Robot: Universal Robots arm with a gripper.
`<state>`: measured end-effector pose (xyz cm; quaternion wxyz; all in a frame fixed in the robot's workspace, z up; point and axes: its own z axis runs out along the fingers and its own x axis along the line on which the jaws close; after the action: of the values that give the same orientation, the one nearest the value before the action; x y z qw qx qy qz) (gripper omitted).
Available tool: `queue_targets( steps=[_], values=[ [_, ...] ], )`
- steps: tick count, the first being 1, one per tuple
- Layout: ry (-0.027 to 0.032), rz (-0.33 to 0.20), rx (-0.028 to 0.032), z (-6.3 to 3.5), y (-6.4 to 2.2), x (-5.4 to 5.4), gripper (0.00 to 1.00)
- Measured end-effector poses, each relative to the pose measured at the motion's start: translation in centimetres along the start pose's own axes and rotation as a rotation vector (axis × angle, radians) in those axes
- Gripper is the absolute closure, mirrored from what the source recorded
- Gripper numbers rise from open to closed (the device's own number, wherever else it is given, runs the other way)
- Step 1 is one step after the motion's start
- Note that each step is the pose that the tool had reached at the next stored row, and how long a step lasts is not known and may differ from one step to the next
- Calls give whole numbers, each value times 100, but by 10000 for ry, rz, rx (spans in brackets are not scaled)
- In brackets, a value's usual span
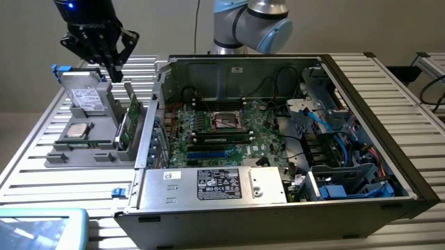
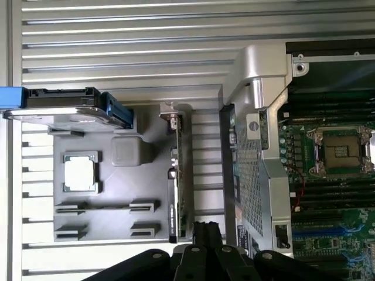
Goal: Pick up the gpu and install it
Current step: 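Reach for the gpu, then pick up the gpu and move the gpu toward the slot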
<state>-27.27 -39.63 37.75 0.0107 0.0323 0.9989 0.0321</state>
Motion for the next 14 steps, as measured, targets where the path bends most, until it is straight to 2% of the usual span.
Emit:
queue_targets(
  steps=[5, 10, 14],
  values=[
    [14, -39, -179, 21, 5, 71, 88],
    [31, -77, -384, 44, 12, 114, 88],
    [30, -75, -389, 44, 13, 115, 88]
  ],
)
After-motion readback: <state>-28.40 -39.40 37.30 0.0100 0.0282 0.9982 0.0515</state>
